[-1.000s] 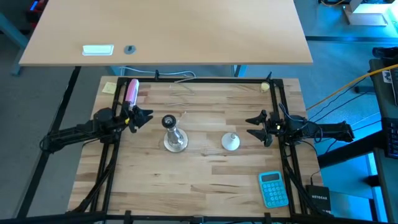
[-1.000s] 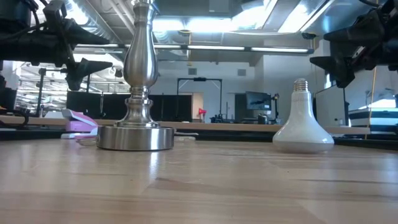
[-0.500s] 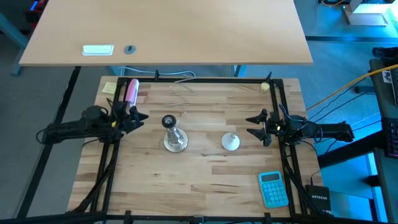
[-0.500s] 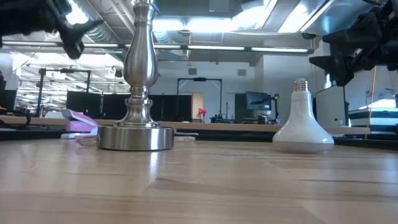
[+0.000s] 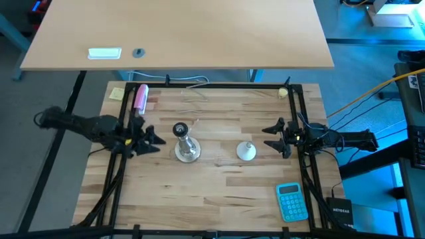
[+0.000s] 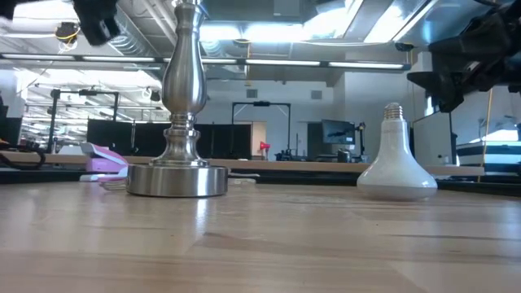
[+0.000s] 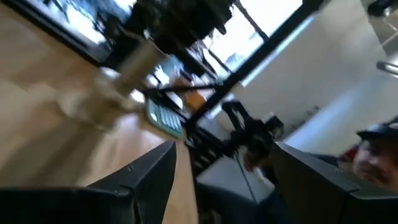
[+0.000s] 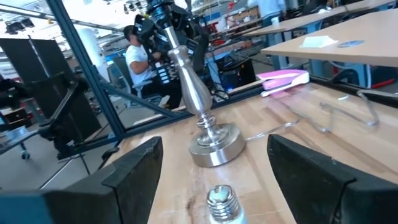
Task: Screw lightbulb
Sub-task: Insert the lightbulb into the desk lamp
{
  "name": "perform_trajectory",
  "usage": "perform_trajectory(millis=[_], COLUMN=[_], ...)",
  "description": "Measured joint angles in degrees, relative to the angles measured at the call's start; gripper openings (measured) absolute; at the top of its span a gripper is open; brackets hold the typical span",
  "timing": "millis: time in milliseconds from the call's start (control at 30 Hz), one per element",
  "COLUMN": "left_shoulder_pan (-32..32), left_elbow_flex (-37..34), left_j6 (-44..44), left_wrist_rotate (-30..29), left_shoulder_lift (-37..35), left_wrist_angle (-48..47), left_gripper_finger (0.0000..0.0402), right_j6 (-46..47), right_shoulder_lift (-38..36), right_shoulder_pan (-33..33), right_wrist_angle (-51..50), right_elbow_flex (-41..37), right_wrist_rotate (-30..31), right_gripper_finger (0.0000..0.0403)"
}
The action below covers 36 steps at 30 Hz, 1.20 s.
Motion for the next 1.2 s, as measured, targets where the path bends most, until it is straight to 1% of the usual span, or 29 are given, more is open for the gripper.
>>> perform_trajectory(millis=[133,233,367,500,633,767,900,1067,1133,1200], left_shoulder_pan=[-9.11,-16.37,-23.92,-27.49,-27.90,-26.50,-23.48,-18.88,-16.86,-14.94], left_elbow_flex=[5.39,9.90,16.50,23.26,29.11,32.84,33.72,33.81,35.06,37.41], left_j6=[-5.76,-8.74,-8.71,-6.06,0.28,6.61,11.52,13.87,14.14,15.31], left_wrist_rotate=[-3.30,-7.85,-16.33,-21.95,-23.84,-25.49,-25.78,-25.54,-25.24,-25.15], left_shoulder_lift=[9.21,16.89,27.23,37.01,46.63,55.11,62.09,70.05,73.09,76.08], left_wrist_angle=[0.06,0.24,1.59,3.97,9.02,16.61,26.39,37.96,38.74,36.86], left_gripper_finger=[0.0253,0.0253,0.0253,0.0253,0.0253,0.0253,0.0253,0.0253,0.0253,0.0253], right_j6=[0.02,0.02,0.00,0.00,0.01,0.02,0.21,5.64,7.58,8.82], right_shoulder_lift=[0.00,0.01,0.00,0.00,0.00,0.00,0.00,0.00,0.00,0.00], right_shoulder_pan=[0.00,0.00,0.00,0.00,0.00,0.00,0.00,0.00,0.00,0.00], right_wrist_angle=[-0.02,-0.03,0.03,0.07,0.07,0.05,0.04,0.04,0.04,0.04], right_elbow_flex=[0.29,1.18,1.77,1.83,1.88,1.90,1.95,1.97,1.99,1.99], right_wrist_rotate=[-0.66,-0.66,-0.67,-0.66,-0.66,-0.66,-0.66,-0.68,-0.78,-1.33], right_gripper_finger=[0.0292,0.0292,0.0292,0.0292,0.0292,0.0292,0.0292,0.0292,0.0292,0.0292])
